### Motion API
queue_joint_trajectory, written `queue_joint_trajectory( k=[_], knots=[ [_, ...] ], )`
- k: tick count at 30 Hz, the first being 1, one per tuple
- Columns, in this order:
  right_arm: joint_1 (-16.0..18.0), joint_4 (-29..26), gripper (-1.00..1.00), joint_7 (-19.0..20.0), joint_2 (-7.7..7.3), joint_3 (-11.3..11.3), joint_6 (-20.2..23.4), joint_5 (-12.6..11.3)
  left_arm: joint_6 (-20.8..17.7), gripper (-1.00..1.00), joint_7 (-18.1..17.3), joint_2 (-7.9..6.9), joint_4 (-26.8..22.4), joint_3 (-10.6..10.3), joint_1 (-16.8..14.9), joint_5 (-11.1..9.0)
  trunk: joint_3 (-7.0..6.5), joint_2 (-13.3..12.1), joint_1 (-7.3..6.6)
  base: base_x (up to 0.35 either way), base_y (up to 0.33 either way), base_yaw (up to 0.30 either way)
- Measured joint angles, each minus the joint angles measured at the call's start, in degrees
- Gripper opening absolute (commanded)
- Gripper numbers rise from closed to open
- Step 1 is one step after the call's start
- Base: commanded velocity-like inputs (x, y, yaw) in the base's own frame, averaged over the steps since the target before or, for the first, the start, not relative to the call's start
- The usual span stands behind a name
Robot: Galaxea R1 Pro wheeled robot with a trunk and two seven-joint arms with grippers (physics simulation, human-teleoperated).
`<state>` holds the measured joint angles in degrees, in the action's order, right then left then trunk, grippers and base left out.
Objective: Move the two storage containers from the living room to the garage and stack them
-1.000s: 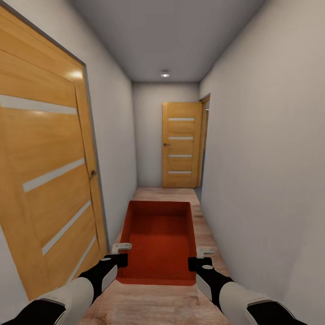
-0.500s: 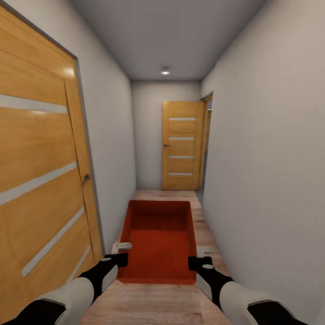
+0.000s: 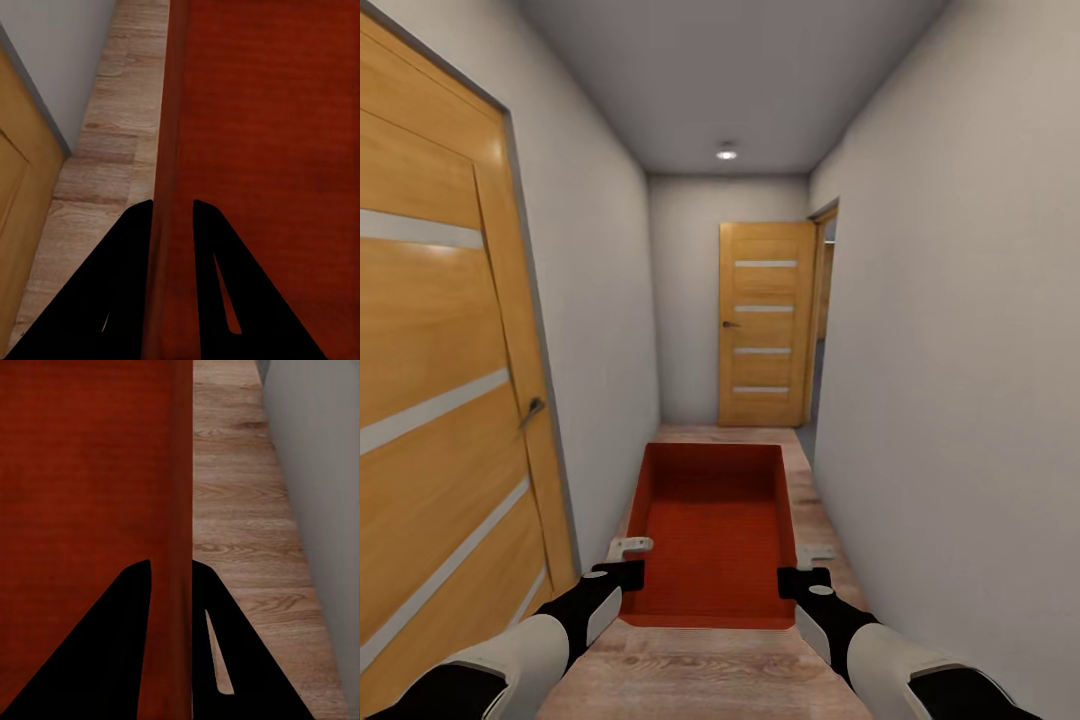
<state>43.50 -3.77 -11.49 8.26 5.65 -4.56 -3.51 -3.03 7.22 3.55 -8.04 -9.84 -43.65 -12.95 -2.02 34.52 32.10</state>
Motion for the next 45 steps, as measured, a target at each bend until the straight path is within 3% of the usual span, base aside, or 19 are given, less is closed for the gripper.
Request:
queue_joint_trajectory(
  k=[45],
  knots=[
    [0.01, 0.17, -1.0, -0.69, 0.54, -0.1, 0.0, 0.13, -0.23, -1.0, -0.78, -0.55, -0.01, 0.03, 0.01, 0.07, 0.0, 0.0, 0.0, 0.324, 0.0, 0.01]
  ],
)
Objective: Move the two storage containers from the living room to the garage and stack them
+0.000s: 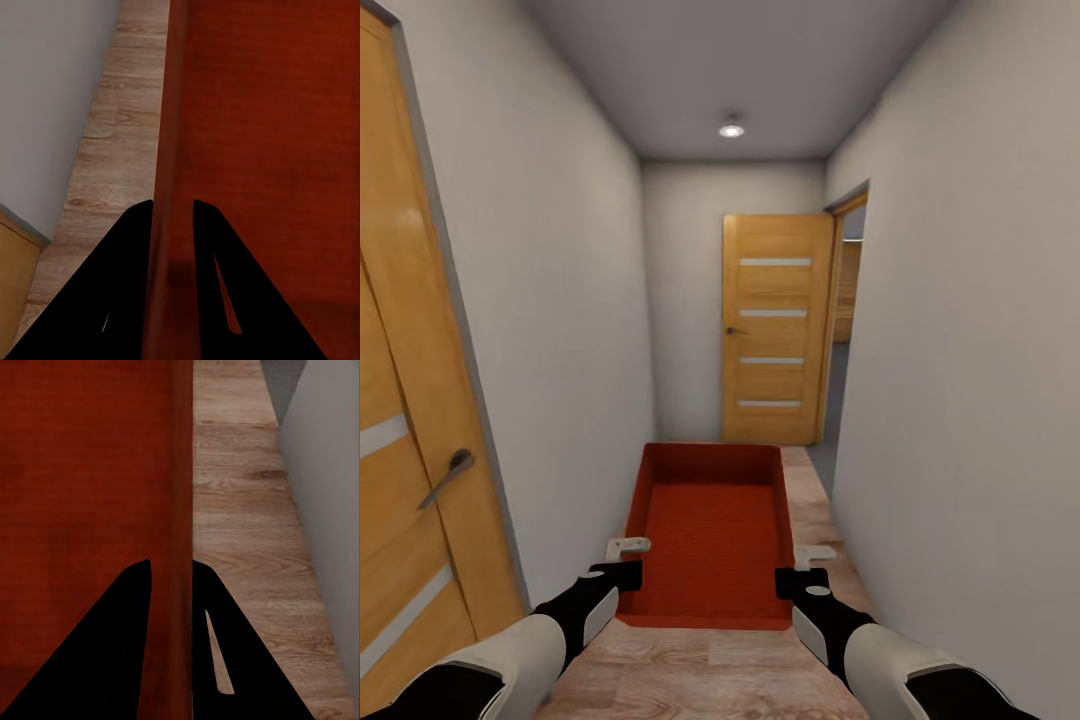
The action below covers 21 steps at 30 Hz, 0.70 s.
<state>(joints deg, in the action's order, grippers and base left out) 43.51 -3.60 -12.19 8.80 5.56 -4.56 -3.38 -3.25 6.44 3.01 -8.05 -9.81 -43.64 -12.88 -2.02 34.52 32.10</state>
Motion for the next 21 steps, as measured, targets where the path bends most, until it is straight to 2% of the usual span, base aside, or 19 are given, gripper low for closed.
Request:
queue_joint_trajectory(
  k=[6, 21],
  knots=[
    [0.0, 0.03, -1.0, -0.26, 0.18, 0.02, 0.0, -0.02, -0.03, -1.0, -0.2, -0.15, 0.01, 0.01, 0.0, 0.02, 0.0, 0.0, 0.0, 0.324, 0.0, 0.15],
    [0.0, 0.01, -1.0, 0.06, -0.05, -0.02, 0.0, -0.01, -0.03, -1.0, 0.08, 0.06, 0.0, -0.03, -0.01, 0.0, 0.0, 0.0, 0.0, 0.324, 0.0, 0.002]
  ],
)
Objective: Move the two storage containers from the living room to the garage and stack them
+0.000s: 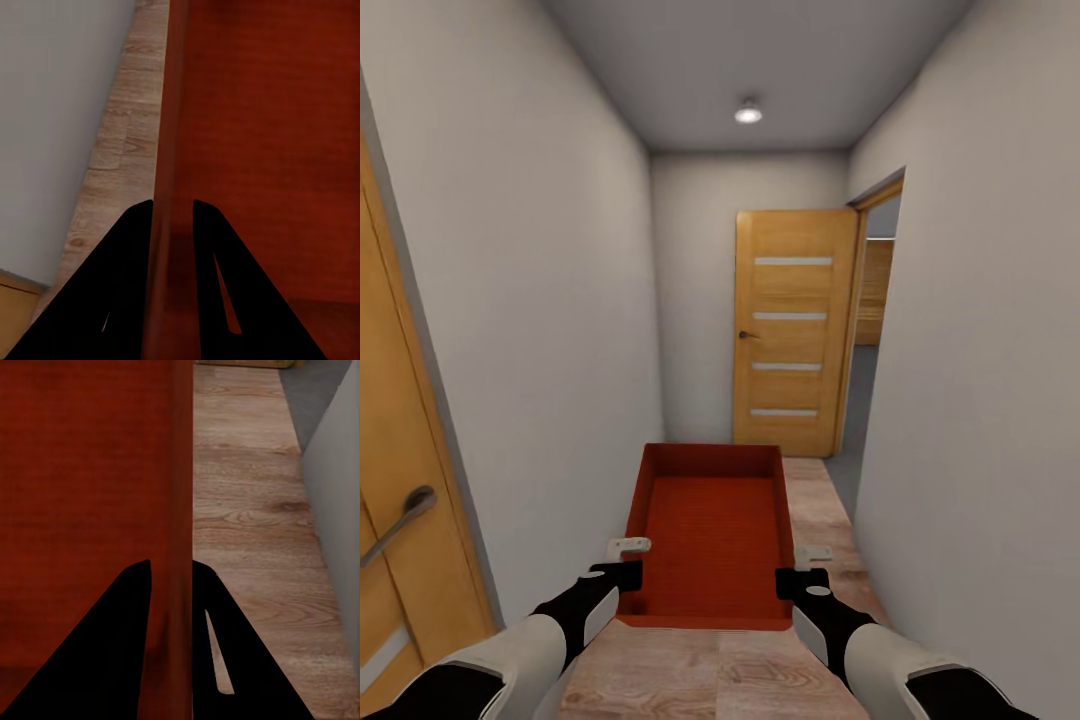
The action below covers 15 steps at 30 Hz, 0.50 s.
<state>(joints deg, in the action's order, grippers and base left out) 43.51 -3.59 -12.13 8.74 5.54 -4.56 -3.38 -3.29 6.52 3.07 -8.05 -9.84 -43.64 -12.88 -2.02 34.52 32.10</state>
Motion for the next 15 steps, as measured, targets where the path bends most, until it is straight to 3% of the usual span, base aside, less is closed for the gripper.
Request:
queue_joint_trajectory(
  k=[15],
  knots=[
    [0.0, -0.03, -1.0, -0.23, 0.14, 0.06, 0.02, -0.01, 0.05, -1.0, -0.2, -0.13, 0.03, 0.05, 0.0, 0.01, 0.0, 0.0, 0.0, 0.324, 0.0, -0.018]
  ],
)
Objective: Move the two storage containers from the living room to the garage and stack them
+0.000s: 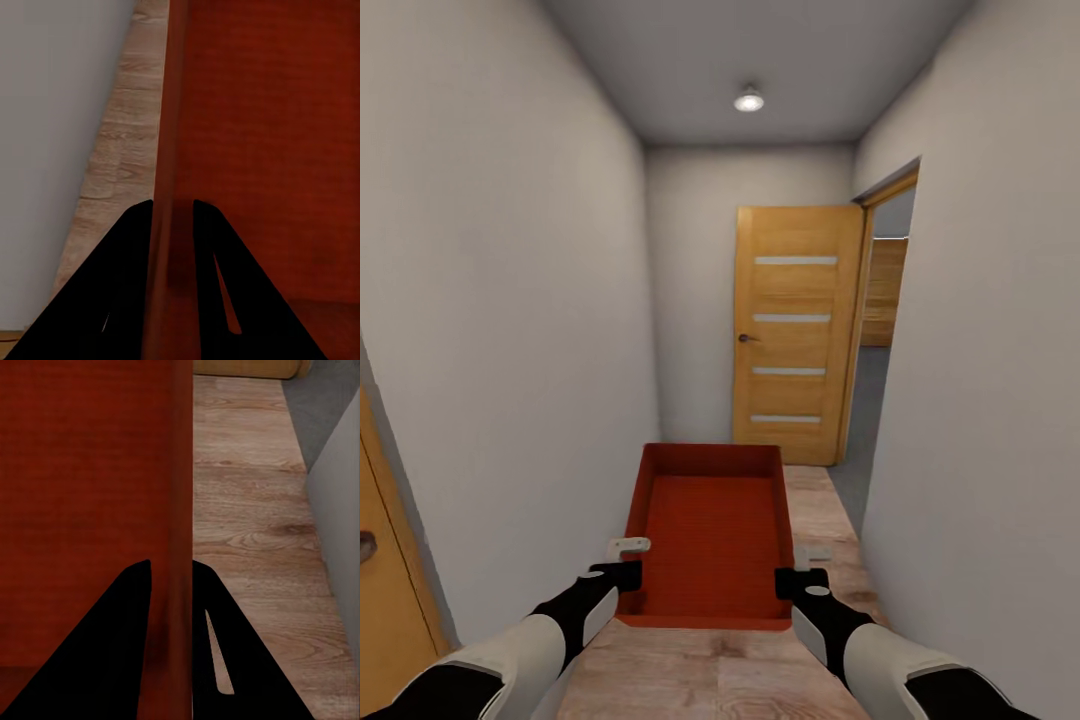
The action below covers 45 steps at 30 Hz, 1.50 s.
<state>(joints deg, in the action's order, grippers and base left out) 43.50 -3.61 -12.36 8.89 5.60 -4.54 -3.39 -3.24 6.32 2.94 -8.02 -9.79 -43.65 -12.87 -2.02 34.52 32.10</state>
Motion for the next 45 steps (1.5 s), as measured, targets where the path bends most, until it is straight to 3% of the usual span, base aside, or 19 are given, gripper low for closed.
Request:
queue_joint_trajectory(
  k=[14, 45],
  knots=[
    [0.0, 0.06, -1.0, 0.0, 0.01, -0.05, -0.01, 0.02, -0.07, -1.0, -0.05, -0.02, 0.01, -0.01, 0.0, 0.01, 0.0, 0.0, 0.0, 0.324, 0.0, -0.22],
    [0.0, 0.07, -1.0, 0.07, -0.03, -0.05, -0.07, 0.02, 0.0, -1.0, 0.03, 0.02, 0.01, -0.03, 0.0, 0.0, 0.0, 0.0, 0.0, 0.324, 0.0, -0.005]
  ],
)
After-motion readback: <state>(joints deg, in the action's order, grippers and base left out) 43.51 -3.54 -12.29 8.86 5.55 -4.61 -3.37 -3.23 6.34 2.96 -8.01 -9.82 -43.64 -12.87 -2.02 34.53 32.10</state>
